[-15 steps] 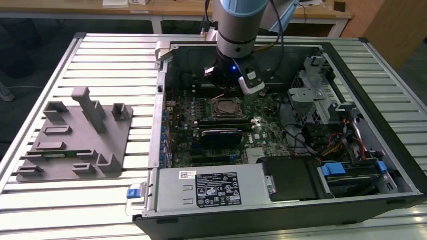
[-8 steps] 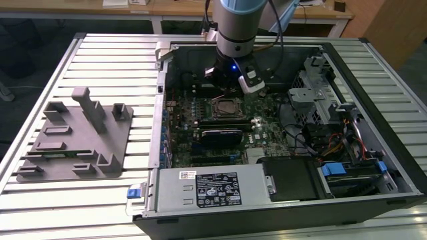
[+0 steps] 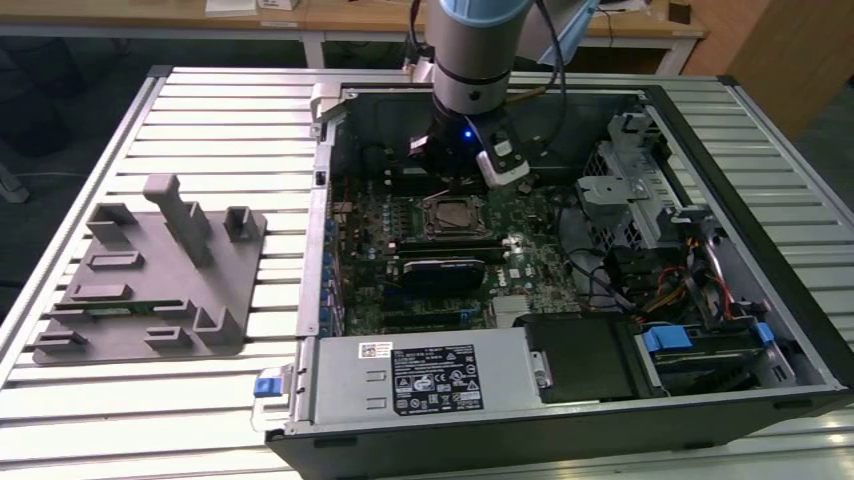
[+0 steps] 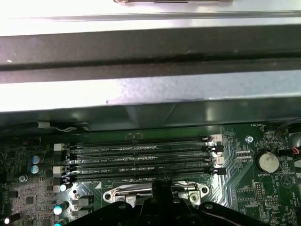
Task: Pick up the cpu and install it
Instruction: 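Install the first cpu locking lever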
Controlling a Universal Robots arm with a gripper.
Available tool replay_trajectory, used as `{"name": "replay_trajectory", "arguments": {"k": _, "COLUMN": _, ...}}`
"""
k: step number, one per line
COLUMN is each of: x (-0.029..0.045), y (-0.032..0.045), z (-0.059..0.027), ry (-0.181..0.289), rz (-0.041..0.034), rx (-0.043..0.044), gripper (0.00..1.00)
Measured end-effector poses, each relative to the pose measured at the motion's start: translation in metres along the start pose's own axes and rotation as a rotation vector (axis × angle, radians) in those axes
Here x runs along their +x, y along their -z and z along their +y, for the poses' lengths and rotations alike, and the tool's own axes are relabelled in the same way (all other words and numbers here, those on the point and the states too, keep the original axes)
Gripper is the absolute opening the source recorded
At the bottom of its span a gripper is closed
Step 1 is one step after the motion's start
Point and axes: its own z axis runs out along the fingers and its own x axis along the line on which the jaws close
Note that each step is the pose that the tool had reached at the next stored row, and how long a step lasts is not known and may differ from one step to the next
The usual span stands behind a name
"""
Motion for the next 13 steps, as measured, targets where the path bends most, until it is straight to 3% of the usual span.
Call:
{"name": "replay_trajectory", "arguments": {"k": 3, "x": 0.0012, "y": -0.0007, "z": -0.0002, "ry": 0.003, "rz": -0.0168, "rx": -0.0104, "gripper": 0.11}}
{"name": "replay_trajectory", "arguments": {"k": 10, "x": 0.0056, "y": -0.0016, "z": -0.0006, "ry": 0.012, "rz": -0.0661, "rx": -0.0387, "gripper": 0.11}}
{"name": "replay_trajectory", "arguments": {"k": 13, "x": 0.0071, "y": -0.0021, "z": -0.0007, "ry": 0.013, "rz": -0.0733, "rx": -0.0424, "gripper": 0.11}}
